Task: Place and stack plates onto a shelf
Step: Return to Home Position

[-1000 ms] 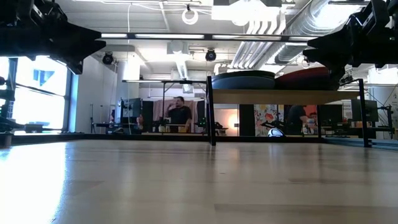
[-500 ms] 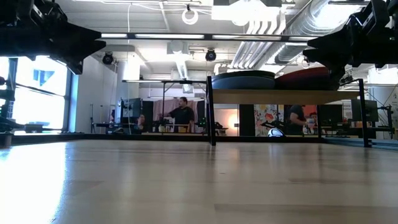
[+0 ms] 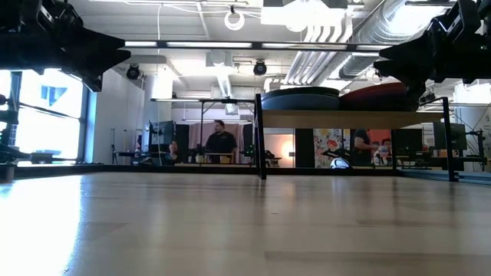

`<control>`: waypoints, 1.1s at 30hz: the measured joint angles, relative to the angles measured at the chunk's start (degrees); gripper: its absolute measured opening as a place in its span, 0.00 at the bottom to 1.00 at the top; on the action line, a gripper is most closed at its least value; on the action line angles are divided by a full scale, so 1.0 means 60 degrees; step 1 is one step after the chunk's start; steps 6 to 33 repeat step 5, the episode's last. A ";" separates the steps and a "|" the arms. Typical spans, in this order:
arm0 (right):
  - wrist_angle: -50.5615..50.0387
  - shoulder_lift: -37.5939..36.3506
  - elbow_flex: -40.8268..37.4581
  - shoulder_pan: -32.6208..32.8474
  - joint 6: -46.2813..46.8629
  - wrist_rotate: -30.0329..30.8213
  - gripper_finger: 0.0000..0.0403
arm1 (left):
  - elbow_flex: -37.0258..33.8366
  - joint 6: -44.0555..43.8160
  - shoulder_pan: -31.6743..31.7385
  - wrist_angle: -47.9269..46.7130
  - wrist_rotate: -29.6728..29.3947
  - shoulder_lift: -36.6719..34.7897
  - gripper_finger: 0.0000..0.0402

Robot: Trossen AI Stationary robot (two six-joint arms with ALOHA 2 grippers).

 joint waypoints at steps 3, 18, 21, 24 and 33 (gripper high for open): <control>0.0000 -0.0001 0.0000 0.0001 0.0000 0.0000 0.29 | 0.0000 0.0000 0.0000 -0.0003 -0.0003 0.0000 0.29; 0.0000 0.0003 0.0000 0.0000 0.0000 0.0004 0.29 | 0.0000 0.0000 0.0000 -0.0001 -0.0004 0.0000 0.29; 0.0000 0.0003 0.0000 0.0000 0.0000 0.0004 0.29 | 0.0000 0.0000 0.0000 -0.0001 -0.0004 0.0000 0.29; 0.0000 0.0003 0.0000 0.0000 0.0000 0.0004 0.29 | 0.0000 0.0000 0.0000 -0.0001 -0.0004 0.0000 0.29; 0.0000 0.0003 0.0000 0.0000 0.0000 0.0004 0.29 | 0.0000 0.0000 0.0000 -0.0001 -0.0004 0.0000 0.29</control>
